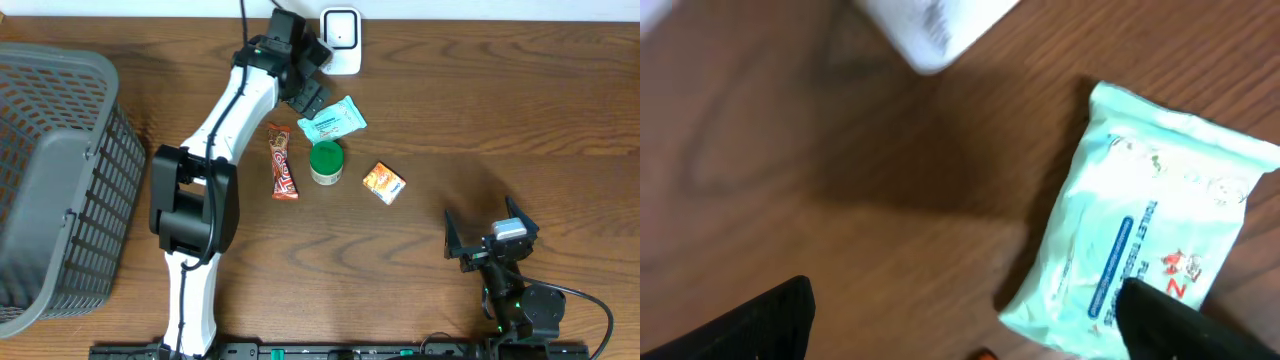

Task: Scan the item barcode

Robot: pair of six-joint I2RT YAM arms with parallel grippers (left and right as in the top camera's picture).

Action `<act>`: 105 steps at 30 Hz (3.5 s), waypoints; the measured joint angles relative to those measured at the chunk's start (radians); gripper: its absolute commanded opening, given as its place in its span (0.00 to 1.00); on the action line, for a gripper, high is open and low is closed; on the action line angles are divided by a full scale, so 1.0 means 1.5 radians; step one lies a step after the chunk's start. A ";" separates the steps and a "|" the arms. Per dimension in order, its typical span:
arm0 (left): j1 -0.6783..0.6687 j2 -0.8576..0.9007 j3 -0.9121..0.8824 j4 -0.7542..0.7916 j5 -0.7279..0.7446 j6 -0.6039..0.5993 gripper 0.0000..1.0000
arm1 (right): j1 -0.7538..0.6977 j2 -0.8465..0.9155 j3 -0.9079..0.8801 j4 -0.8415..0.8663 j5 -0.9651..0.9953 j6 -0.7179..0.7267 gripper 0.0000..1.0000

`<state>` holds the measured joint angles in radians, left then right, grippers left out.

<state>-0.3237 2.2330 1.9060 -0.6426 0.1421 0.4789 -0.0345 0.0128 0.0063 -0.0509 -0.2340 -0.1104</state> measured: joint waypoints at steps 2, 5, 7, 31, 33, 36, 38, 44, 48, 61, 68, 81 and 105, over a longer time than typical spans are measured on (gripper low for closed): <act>-0.009 0.000 0.000 0.007 -0.008 0.031 0.98 | 0.000 0.000 0.000 0.000 0.000 0.000 0.99; -0.021 0.000 0.000 0.007 -0.012 0.057 1.00 | 0.000 0.000 0.000 0.000 0.000 0.000 0.99; -0.023 0.000 0.000 0.001 -0.012 0.067 0.98 | 0.000 0.000 0.000 0.000 0.000 0.000 0.99; -0.050 0.003 0.000 -0.109 0.062 0.137 0.98 | 0.000 0.000 0.000 0.000 0.000 0.000 0.99; -0.049 0.007 0.000 -0.110 0.069 0.135 0.98 | 0.000 0.000 0.000 0.000 0.000 0.000 0.99; -0.048 0.018 0.000 -0.114 0.087 0.134 0.98 | 0.000 0.000 0.000 0.000 0.000 0.000 0.99; -0.047 0.025 0.000 -0.115 0.100 0.134 0.98 | 0.000 0.000 0.000 0.000 0.000 0.000 0.99; -0.047 0.056 0.000 -0.113 0.131 0.134 0.98 | 0.000 0.000 0.000 0.000 0.000 0.000 0.99; -0.046 0.074 0.000 -0.105 0.134 0.135 0.98 | 0.000 0.000 0.000 0.000 0.000 0.000 0.99; -0.019 0.098 0.001 -0.071 0.138 0.131 0.73 | 0.000 0.000 0.000 0.000 0.000 0.000 0.99; -0.018 0.098 0.003 -0.071 0.136 0.128 0.21 | 0.000 0.000 0.000 0.000 0.000 0.000 0.99; -0.025 0.071 0.014 -0.049 0.062 0.113 0.07 | 0.000 0.000 0.000 0.000 0.000 0.000 0.99; -0.025 0.031 0.024 0.192 -0.048 0.029 0.07 | 0.000 0.000 0.000 0.000 0.000 0.000 0.99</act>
<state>-0.3618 2.2799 1.9419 -0.3542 0.0708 0.5228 -0.0345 0.0128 0.0063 -0.0509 -0.2340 -0.1104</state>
